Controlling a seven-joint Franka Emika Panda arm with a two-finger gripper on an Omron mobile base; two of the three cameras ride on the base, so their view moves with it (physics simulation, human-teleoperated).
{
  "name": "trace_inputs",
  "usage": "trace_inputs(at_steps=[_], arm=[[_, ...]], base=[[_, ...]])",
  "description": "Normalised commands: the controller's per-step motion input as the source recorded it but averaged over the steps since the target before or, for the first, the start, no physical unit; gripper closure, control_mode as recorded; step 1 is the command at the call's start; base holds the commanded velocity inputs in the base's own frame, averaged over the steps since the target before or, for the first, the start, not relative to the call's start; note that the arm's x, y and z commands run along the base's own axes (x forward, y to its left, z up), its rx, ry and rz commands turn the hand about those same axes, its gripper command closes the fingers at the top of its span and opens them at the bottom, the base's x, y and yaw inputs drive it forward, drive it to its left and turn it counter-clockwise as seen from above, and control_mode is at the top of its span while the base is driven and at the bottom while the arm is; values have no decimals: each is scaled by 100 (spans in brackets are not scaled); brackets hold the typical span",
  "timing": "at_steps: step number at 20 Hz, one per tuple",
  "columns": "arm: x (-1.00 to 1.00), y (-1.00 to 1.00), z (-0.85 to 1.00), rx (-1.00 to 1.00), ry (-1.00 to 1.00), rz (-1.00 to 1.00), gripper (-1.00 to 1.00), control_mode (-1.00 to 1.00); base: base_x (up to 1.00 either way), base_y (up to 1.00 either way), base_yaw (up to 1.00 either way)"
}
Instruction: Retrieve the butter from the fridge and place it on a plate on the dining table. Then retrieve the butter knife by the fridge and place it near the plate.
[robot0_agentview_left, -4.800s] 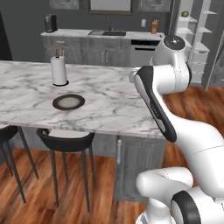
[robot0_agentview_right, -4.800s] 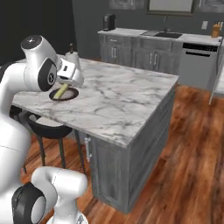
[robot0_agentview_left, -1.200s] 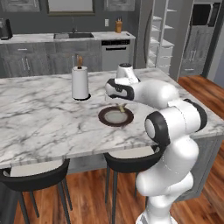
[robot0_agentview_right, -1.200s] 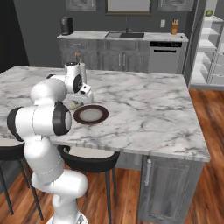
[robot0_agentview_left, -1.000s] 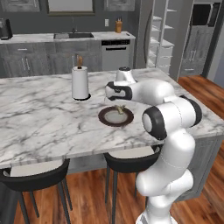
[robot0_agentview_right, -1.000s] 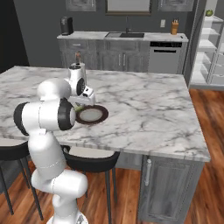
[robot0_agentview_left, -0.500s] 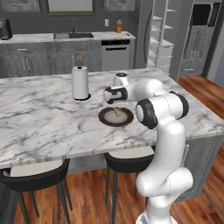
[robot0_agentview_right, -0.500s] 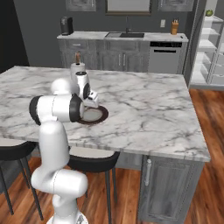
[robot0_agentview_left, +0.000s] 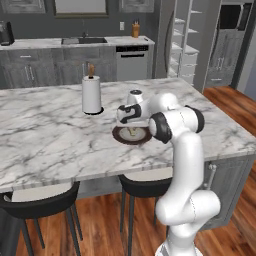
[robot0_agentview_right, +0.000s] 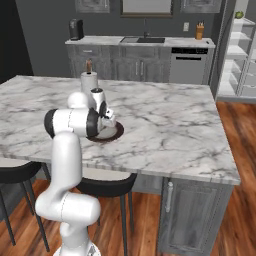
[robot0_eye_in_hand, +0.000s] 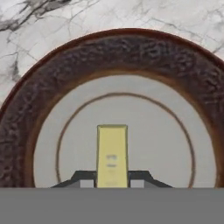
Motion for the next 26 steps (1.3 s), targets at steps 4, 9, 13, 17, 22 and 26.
trace_inputs(at_steps=[4, 9, 13, 17, 22, 26], arm=[[14, 0, -25, 0, 0, 0, 100, -100], [19, 0, -20, 0, 0, 0, 100, -100], [14, 0, -5, 0, 0, 0, -100, -100], [0, 0, 0, 0, 0, 0, -100, -100], [-1, 0, 18, 0, 0, 0, -100, -100], [-22, 0, 81, 0, 0, 0, -100, -100]], base=[[0, 0, 0], [0, 0, 0], [0, 0, 0], [0, 0, 0], [0, 0, 0], [0, 0, 0]])
